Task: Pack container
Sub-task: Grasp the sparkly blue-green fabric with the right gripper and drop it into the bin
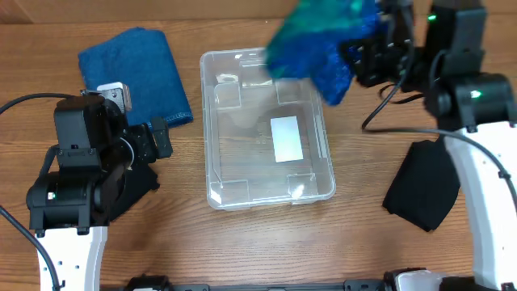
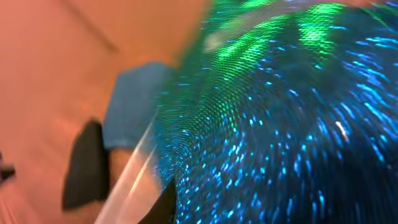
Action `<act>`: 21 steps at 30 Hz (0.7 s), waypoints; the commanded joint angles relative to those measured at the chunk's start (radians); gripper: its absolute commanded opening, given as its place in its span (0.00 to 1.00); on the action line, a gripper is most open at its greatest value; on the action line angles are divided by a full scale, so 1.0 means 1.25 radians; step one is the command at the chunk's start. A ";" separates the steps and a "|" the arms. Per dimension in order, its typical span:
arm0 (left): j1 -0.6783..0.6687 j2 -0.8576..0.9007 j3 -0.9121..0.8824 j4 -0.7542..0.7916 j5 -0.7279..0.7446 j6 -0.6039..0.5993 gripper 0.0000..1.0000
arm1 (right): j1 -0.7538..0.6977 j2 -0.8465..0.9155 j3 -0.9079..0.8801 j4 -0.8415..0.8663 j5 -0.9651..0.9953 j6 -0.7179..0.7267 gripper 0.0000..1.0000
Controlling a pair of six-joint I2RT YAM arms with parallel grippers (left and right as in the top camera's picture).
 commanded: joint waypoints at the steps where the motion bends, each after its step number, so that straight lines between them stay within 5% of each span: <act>1: -0.005 0.005 0.020 0.003 0.008 0.018 1.00 | 0.128 0.077 -0.001 -0.019 0.039 -0.148 0.04; 4: -0.005 0.011 0.019 0.000 0.009 0.015 1.00 | 0.221 0.190 -0.001 -0.005 0.056 -0.284 0.04; 10: -0.005 0.011 0.019 0.000 0.008 0.015 1.00 | 0.235 0.353 -0.001 0.109 0.086 -0.286 0.04; 11: -0.005 0.011 0.019 0.001 0.008 0.015 1.00 | 0.235 0.372 -0.001 0.115 0.096 -0.283 0.10; 12: -0.005 0.011 0.019 0.001 0.008 0.015 1.00 | 0.235 0.384 -0.001 0.121 0.153 -0.272 1.00; 14: -0.005 0.012 0.019 0.000 0.009 0.015 1.00 | 0.235 0.377 0.013 0.117 0.373 -0.128 1.00; 17: -0.005 0.012 0.019 0.000 0.008 0.015 1.00 | 0.235 0.291 0.068 0.076 0.509 -0.073 1.00; 21: -0.005 0.012 0.019 0.000 0.008 0.015 1.00 | 0.128 0.053 0.078 0.012 0.726 0.170 1.00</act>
